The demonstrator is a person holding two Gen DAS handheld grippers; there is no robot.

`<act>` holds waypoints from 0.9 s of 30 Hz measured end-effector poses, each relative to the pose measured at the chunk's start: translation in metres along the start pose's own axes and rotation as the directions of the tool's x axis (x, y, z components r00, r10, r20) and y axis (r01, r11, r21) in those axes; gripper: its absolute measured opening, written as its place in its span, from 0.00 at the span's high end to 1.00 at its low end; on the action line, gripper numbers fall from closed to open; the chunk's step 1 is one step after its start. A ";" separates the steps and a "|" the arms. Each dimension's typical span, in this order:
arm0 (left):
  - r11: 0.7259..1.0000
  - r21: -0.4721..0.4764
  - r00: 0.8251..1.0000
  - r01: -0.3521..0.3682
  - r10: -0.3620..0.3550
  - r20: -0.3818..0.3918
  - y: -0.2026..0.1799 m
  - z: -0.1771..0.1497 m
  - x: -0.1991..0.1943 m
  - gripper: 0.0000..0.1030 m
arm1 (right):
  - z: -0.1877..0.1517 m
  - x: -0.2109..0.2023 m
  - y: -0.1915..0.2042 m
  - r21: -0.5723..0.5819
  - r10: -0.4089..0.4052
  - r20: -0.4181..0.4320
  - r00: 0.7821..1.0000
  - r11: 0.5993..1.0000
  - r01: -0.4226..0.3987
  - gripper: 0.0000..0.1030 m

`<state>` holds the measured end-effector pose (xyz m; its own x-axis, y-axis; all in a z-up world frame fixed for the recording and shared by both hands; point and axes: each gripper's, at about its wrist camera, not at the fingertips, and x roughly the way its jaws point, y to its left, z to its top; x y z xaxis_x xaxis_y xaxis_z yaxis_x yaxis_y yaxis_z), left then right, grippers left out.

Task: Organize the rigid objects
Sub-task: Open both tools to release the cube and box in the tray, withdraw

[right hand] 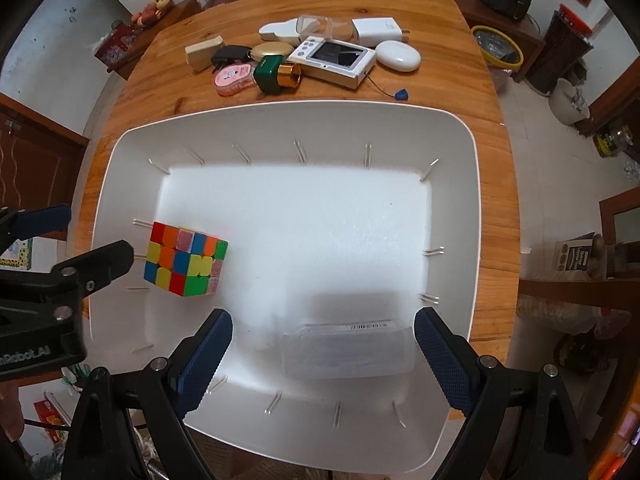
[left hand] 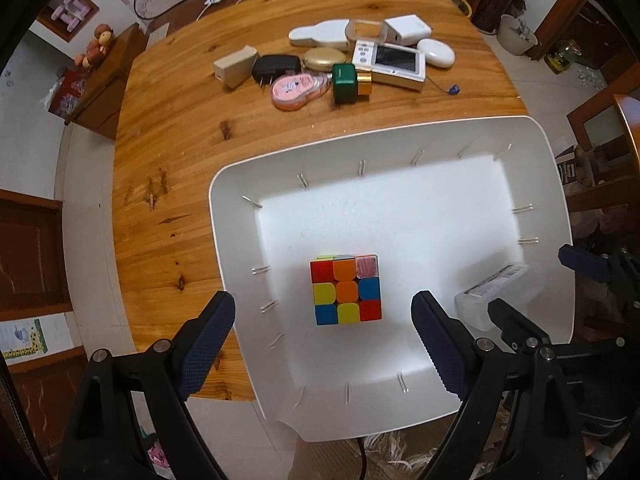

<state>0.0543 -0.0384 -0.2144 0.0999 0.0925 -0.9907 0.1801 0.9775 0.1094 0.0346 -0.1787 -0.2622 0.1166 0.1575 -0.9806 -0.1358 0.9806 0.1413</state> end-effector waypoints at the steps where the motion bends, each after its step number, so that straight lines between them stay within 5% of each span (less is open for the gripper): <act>1: 1.000 0.003 1.000 -0.003 0.003 0.004 -0.001 -0.001 -0.003 0.11 | -0.001 -0.001 0.001 0.000 0.000 0.002 1.000 1.000 0.000 0.09; 15: 1.000 0.013 0.997 0.002 -0.003 0.076 0.000 -0.008 -0.035 0.11 | -0.010 -0.026 0.008 -0.018 -0.046 0.067 0.997 0.999 0.048 0.09; 27: 1.000 0.011 0.975 0.023 -0.025 0.222 0.018 0.029 -0.090 0.11 | 0.014 -0.075 0.004 0.011 -0.079 0.202 0.976 0.997 0.079 0.09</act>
<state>0.0768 -0.0342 -0.1206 0.3100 0.0242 -0.9504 0.1933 0.9772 0.0880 0.0393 -0.1849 -0.1865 0.3237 0.0995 -0.9409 -0.1150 0.9912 0.0653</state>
